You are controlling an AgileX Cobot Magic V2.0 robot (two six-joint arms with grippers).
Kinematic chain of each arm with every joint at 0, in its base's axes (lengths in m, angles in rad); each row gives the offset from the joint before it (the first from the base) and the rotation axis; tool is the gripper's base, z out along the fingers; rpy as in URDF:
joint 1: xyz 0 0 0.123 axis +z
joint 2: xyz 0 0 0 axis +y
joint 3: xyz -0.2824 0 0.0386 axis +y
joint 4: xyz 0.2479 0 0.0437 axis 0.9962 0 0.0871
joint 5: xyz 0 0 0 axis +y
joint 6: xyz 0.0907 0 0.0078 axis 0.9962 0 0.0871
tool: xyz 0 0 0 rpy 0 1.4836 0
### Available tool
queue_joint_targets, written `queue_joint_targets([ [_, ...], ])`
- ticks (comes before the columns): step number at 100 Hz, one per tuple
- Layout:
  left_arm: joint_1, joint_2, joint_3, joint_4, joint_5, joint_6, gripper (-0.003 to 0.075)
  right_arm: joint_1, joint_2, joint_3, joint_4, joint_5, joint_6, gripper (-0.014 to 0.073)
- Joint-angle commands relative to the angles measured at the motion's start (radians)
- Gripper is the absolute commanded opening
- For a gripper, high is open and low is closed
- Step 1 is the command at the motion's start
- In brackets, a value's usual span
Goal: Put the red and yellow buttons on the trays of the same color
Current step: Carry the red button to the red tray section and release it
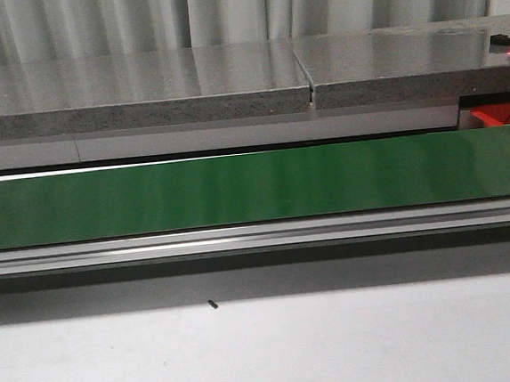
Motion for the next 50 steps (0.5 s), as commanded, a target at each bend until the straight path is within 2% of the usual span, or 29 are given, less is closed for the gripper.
queue_joint_targets([
  [1,-0.01,0.006,-0.029,-0.01,-0.062,-0.01,-0.002,-0.008,-0.102,-0.021,0.011,-0.021,-0.002,0.0568],
  [21,-0.01,0.006,-0.029,-0.01,-0.062,-0.01,-0.002,0.009,-0.221,0.007,0.003,0.016,-0.002,0.0564],
  [28,-0.01,0.006,-0.029,-0.01,-0.062,-0.01,-0.002,0.022,-0.27,0.029,0.0,0.02,-0.002,0.0512],
  [35,-0.01,0.006,-0.029,-0.01,-0.062,-0.01,-0.002,0.043,-0.319,0.053,0.0,0.025,-0.002,0.04],
  [50,-0.01,0.006,-0.029,-0.01,-0.062,-0.01,-0.002,0.108,-0.416,0.111,0.0,0.025,-0.002,0.0076],
])
